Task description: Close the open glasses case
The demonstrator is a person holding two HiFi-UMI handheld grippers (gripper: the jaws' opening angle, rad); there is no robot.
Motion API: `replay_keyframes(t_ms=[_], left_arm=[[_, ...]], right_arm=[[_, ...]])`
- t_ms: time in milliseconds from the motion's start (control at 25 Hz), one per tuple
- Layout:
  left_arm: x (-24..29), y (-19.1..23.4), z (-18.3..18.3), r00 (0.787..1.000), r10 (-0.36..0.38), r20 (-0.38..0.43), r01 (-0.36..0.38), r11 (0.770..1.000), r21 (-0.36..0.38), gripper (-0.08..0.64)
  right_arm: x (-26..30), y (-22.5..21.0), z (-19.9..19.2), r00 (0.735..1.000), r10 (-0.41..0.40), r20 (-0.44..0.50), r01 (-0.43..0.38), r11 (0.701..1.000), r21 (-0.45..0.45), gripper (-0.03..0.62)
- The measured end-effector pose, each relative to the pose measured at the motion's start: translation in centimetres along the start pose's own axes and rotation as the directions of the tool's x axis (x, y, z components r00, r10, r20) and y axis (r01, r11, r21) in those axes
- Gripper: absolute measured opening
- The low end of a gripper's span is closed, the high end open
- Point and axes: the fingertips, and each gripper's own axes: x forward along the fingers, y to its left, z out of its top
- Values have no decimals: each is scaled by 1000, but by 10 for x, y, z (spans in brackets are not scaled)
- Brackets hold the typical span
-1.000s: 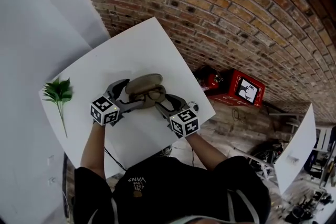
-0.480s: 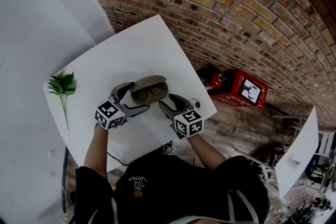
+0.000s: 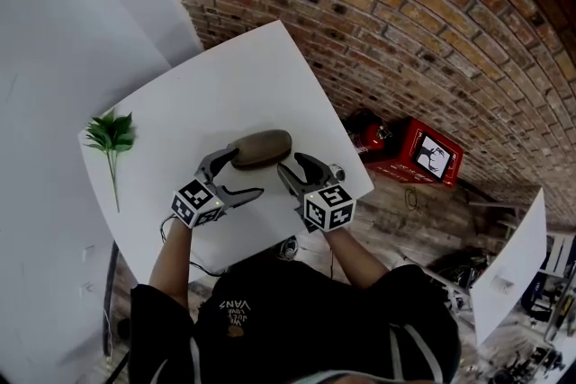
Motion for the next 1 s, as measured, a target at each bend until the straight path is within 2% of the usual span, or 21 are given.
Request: replay_keyframes(t_ms=[360, 640, 840, 1000], left_arm=[[5, -8, -18, 1000, 4, -28, -5, 1000, -11, 468], [7, -11, -24, 999, -5, -43, 4, 1000, -19, 468], [9, -11, -26, 998, 12, -63, -12, 1000, -1, 465], [10, -10, -26, 997, 33, -63, -33, 999, -7, 465]], right_arm=[[20, 12, 2, 999, 22, -24, -24, 995, -96, 195], [30, 9, -7, 998, 0, -70, -7, 994, -107, 212], [34, 7, -11, 995, -20, -98, 8, 993, -121, 246], [36, 6, -12, 994, -31, -101, 19, 992, -124, 249]])
